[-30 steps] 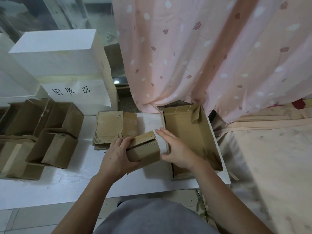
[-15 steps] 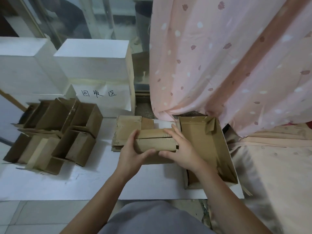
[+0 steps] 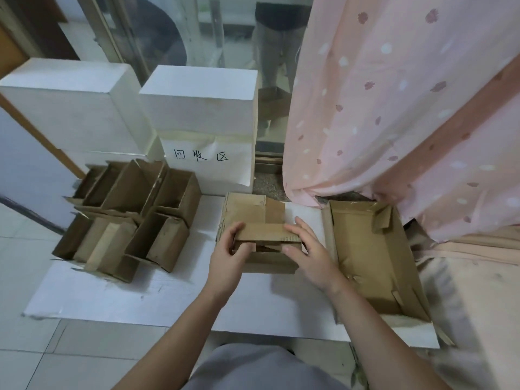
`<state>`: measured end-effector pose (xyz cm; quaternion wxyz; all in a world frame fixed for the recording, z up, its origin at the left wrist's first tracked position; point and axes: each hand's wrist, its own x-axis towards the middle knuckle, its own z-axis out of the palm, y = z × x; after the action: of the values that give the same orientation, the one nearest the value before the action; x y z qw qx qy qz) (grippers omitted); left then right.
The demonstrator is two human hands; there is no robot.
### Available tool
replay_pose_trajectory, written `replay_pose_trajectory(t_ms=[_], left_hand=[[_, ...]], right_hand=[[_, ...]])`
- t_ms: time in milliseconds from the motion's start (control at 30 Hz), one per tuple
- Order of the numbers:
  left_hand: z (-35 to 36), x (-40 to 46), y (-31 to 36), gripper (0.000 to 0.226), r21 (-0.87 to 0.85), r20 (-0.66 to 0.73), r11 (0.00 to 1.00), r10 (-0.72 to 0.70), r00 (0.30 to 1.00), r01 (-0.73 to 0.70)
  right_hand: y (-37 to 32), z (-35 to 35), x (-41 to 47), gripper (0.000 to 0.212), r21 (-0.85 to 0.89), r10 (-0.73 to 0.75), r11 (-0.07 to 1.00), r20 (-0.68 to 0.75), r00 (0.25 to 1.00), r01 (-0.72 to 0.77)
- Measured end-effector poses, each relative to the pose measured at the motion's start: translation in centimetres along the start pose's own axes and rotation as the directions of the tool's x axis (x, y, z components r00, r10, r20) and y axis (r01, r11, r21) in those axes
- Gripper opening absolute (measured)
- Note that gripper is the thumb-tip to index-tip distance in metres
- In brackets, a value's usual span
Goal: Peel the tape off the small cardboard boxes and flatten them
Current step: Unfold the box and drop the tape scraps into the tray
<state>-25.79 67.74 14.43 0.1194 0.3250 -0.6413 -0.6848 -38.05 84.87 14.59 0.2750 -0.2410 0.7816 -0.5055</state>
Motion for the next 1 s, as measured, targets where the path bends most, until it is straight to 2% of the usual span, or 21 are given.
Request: replay_pose_trajectory(t_ms=[67, 167, 333, 400, 500, 667, 767, 1000], left_hand=[[-1.6, 0.4, 0.1, 0.066, -0.055, 0.167, 0.996, -0.054, 0.984, 0.064], [-3.5, 0.8, 0.7, 0.091, -0.046, 0.354, 0.992, -0.091, 0.931, 0.115], [-4.5, 1.5, 1.9, 0.122, 0.052, 0.455, 0.991, -0.131, 0.881, 0.12], [-4.6, 1.9, 1.9, 0.133, 0.103, 0.459, 0.99, -0.132, 0.879, 0.095], [-4.2, 2.1, 1.6, 0.137, 0.186, 0.424, 0.982, -0.105, 0.899, 0.027], [-3.2, 2.8, 1.2, 0.12, 0.305, 0.287, 0.948, 0.003, 0.958, -0.094], [-3.3, 3.2, 1.0, 0.119, 0.276, 0.278, 0.954, 0.035, 0.96, -0.115], [-3.6, 3.2, 0.9, 0.122, 0.262, 0.312, 0.951, 0.08, 0.947, -0.166]], right_hand=[[-0.1, -0.4, 0.0, 0.06, -0.006, 0.049, 0.999, 0.114, 0.992, -0.049], [-0.5, -1.1, 0.1, 0.091, -0.054, 0.083, 0.996, 0.192, 0.978, -0.074], [-1.0, -1.6, 0.3, 0.111, -0.063, 0.074, 0.996, 0.201, 0.977, -0.062], [-1.0, -1.6, 0.4, 0.118, -0.101, 0.054, 0.994, 0.184, 0.981, -0.035], [-0.8, -1.4, 0.9, 0.123, -0.16, 0.029, 0.987, 0.148, 0.989, -0.005], [-1.1, -1.1, 1.4, 0.109, -0.222, -0.025, 0.974, 0.048, 0.999, 0.035], [-1.0, -1.1, 1.6, 0.11, -0.203, -0.041, 0.978, 0.048, 0.998, 0.05], [-0.7, -0.8, 1.5, 0.129, -0.068, 0.006, 0.998, 0.016, 1.0, -0.005]])
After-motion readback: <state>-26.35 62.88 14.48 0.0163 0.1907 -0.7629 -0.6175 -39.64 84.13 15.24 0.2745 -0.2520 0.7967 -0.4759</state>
